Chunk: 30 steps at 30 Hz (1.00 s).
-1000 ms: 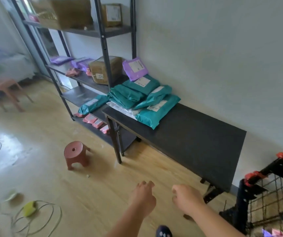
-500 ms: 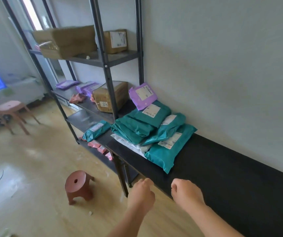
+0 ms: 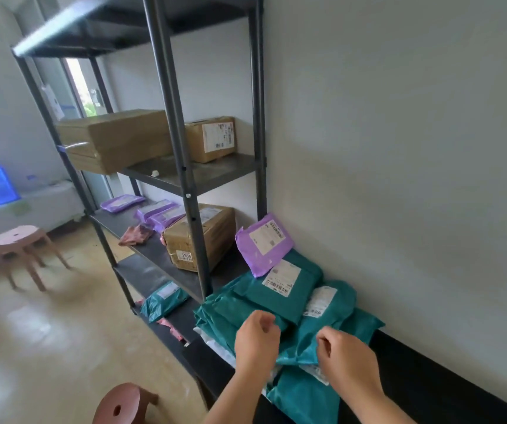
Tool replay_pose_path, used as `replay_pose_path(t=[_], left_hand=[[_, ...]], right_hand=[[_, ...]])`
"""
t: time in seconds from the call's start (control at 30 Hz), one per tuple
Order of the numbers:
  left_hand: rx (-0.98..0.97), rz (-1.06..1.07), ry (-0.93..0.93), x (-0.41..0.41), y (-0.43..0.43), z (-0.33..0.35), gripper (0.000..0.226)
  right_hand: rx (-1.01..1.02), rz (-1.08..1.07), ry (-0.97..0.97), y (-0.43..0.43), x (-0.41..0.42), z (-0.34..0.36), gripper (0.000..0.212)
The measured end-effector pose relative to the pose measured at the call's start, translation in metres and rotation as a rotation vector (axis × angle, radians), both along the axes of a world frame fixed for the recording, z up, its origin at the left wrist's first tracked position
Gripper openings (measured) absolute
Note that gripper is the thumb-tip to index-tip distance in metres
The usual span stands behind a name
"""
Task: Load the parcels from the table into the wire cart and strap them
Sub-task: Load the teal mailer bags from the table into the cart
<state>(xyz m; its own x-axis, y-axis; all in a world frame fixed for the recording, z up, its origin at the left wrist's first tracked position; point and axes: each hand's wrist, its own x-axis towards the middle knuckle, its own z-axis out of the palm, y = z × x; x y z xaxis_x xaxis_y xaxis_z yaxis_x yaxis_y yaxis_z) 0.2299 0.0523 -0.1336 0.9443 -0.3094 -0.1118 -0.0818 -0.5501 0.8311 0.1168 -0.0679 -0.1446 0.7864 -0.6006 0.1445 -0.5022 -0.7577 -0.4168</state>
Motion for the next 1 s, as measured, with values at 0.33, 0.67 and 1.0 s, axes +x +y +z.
replay_pose_path(t=[0.33, 0.67, 1.0], left_hand=[[-0.053, 0.067, 0.048, 0.103, -0.035, 0.008, 0.049], [-0.172, 0.136, 0.215, 0.205, -0.073, -0.002, 0.094], [-0.271, 0.088, 0.352, 0.236, -0.100, -0.023, 0.042]], right_hand=[[0.050, 0.018, -0.030, -0.033, 0.077, -0.001, 0.018], [0.135, 0.023, 0.021, -0.051, 0.153, -0.018, 0.026], [0.220, -0.066, 0.111, -0.052, 0.170, -0.035, 0.034]])
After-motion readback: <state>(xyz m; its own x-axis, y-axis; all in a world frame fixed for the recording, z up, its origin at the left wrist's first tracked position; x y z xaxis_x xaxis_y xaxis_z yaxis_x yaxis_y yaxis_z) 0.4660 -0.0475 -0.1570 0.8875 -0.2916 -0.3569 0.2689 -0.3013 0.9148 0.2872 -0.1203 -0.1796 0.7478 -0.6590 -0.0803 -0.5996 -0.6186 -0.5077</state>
